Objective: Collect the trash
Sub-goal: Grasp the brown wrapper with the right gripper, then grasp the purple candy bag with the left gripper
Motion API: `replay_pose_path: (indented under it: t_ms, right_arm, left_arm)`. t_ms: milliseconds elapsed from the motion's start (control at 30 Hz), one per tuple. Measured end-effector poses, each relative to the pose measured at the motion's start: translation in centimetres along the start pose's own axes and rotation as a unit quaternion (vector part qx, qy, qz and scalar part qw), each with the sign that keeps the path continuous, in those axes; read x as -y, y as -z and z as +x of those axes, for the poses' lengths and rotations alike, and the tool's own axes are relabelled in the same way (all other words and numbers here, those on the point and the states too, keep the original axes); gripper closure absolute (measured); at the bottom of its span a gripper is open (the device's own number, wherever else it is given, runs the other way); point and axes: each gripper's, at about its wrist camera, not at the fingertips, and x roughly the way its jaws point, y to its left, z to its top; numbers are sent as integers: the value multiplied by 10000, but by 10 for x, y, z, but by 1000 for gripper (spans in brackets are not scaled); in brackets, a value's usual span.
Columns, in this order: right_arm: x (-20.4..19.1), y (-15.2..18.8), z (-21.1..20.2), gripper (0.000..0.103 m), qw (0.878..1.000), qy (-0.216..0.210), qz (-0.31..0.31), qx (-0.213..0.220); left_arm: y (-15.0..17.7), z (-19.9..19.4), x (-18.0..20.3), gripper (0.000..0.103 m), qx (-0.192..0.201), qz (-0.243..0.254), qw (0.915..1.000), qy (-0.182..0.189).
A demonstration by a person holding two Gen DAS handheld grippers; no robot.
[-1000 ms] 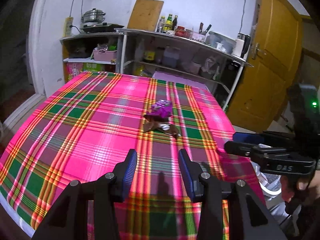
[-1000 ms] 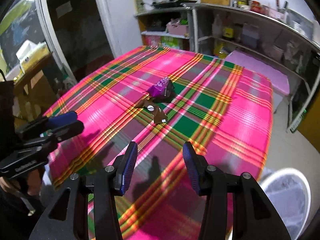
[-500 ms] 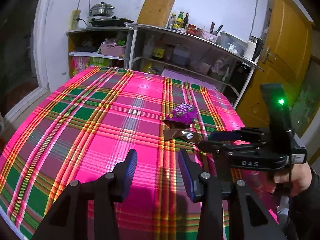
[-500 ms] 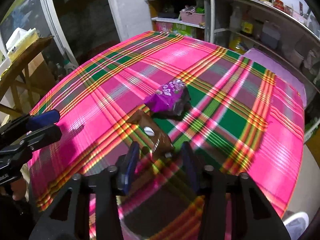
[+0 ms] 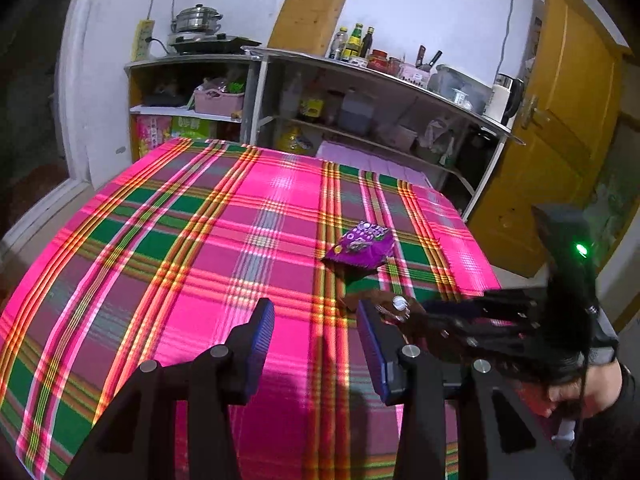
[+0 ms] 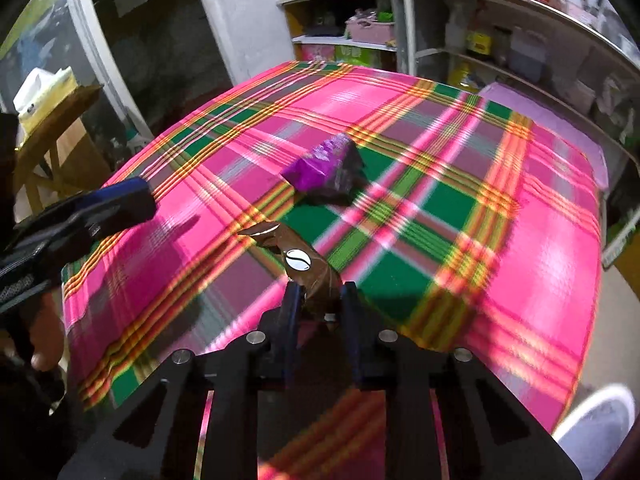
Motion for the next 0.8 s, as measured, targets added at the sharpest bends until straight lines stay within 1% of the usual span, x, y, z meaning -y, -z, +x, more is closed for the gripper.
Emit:
replay_pose_path:
  t_ms: [133,200,333,400,600,800]
  right_arm:
    - [13,14,-21,82,9995,91,266,148]
    - [20,20,-31,82,9989,133,391,220]
    - [36,31,-44,82,9975,245,598,299]
    - [43,35,-48,82,9967,272,690,318]
    - [61,47,-56,82,9946,315,910,375]
    - [75,53,-60,82,9932,324,1036,430]
  left_arm:
    - [-9,13,10,60,-94,86,9998,161]
    - [-15,21,16,51,-139,138,9996,195]
    - [-26,38,29,46,-180,195,9993,272]
    - [-32,49,38,41,-201,280,9990,282]
    - [-42,87,54,41,-422,494,9978,148]
    - [-42,121,57,41,-673,536,9962,-120]
